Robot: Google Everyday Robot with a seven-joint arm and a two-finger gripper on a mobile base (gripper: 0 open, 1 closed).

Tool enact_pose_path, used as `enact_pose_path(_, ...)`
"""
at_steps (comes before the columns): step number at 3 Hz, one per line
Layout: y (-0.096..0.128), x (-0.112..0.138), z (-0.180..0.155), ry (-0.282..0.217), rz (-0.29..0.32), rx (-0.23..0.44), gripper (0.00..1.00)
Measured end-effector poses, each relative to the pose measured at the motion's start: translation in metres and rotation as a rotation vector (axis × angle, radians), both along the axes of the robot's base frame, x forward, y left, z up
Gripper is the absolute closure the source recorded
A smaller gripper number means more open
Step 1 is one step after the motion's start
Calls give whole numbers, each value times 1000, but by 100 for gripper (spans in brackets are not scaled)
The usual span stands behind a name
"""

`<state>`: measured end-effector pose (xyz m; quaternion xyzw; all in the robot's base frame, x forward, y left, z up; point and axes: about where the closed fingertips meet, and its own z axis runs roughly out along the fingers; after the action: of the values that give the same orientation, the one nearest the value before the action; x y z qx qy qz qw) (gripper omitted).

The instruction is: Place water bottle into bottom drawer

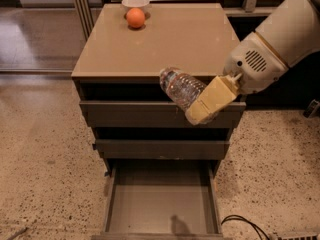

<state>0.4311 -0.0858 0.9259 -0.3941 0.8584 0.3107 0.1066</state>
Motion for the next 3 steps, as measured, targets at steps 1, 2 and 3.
enact_pose_path(1,3,-10,-3,38,-10,41,100)
enact_pose_path(2,5,-10,-4,37,-6,41,100)
enact_pose_path(3,10,-15,-22,59,101,77,100)
